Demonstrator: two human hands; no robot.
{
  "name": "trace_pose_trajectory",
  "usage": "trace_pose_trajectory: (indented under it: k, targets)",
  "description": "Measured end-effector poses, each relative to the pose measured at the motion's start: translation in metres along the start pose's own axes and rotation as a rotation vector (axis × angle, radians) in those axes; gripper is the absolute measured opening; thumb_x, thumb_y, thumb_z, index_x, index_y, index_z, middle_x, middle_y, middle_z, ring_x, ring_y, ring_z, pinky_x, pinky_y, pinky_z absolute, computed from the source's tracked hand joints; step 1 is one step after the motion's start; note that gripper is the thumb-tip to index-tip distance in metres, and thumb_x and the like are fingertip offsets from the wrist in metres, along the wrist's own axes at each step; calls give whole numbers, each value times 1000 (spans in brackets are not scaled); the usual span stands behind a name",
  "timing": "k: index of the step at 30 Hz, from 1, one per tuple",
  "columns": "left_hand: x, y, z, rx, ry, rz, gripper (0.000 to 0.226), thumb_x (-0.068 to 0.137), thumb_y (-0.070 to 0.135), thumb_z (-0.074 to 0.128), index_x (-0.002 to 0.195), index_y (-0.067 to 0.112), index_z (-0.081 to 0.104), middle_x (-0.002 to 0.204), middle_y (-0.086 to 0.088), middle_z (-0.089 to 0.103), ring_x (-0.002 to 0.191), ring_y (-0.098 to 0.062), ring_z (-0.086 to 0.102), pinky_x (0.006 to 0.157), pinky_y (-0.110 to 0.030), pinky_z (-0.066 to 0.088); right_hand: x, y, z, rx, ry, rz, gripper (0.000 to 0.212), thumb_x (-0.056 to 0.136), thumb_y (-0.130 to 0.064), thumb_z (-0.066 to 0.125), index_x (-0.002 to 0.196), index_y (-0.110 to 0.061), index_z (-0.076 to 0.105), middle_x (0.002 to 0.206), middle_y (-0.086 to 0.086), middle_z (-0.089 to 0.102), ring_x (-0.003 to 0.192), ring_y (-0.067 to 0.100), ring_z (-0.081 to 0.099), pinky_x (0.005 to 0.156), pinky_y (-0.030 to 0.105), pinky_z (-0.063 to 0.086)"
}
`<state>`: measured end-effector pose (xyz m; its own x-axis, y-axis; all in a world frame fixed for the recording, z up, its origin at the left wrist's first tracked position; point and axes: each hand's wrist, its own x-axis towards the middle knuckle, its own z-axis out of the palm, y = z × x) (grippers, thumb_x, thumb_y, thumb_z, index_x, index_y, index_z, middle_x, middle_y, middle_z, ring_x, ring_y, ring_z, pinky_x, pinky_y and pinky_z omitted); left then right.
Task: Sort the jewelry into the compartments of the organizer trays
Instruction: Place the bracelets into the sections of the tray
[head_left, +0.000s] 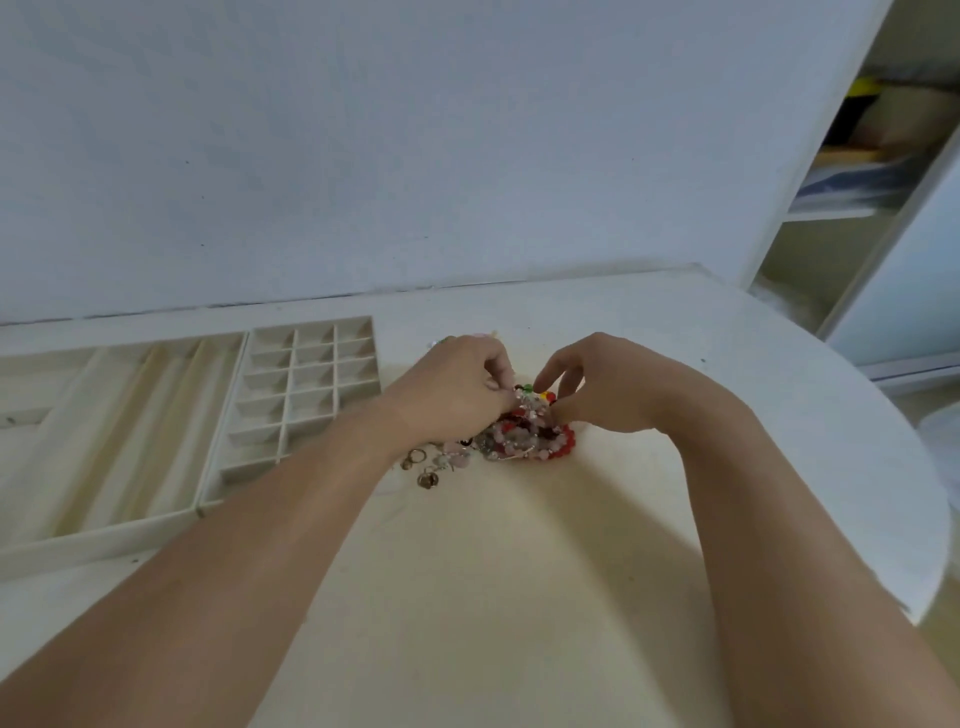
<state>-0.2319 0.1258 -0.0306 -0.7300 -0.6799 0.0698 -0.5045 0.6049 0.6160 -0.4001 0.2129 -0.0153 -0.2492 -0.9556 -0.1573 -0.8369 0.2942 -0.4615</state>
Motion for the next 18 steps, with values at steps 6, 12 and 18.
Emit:
trace_pose_trajectory:
  k: [6, 12, 18]
  targets:
    - [-2, 10, -18, -254, 129, 8, 15, 98, 26, 63, 88, 16, 58, 80, 6, 72, 54, 7, 59, 55, -14, 42, -1, -4, 0, -8, 10, -5, 19, 85, -40, 77, 102, -31, 75, 95, -12, 64, 79, 3, 57, 63, 21, 40]
    - [-2, 11, -30, -553, 189, -29, 22, 97, 19, 61, 76, 11, 59, 70, -4, 73, 70, -18, 68, 81, -40, 58, 1, -7, 6, -33, 36, -34, 5, 85, -27, 75, 88, -30, 73, 87, -11, 65, 73, 6, 58, 60, 21, 39]
    - [-1, 8, -33, -666, 160, -83, 25, 100, 22, 59, 79, 7, 59, 77, -8, 77, 74, -23, 74, 81, -36, 58, -1, -5, -2, 368, 77, -165, 1, 94, -17, 66, 94, -18, 65, 85, -5, 77, 84, 19, 69, 78, 38, 53]
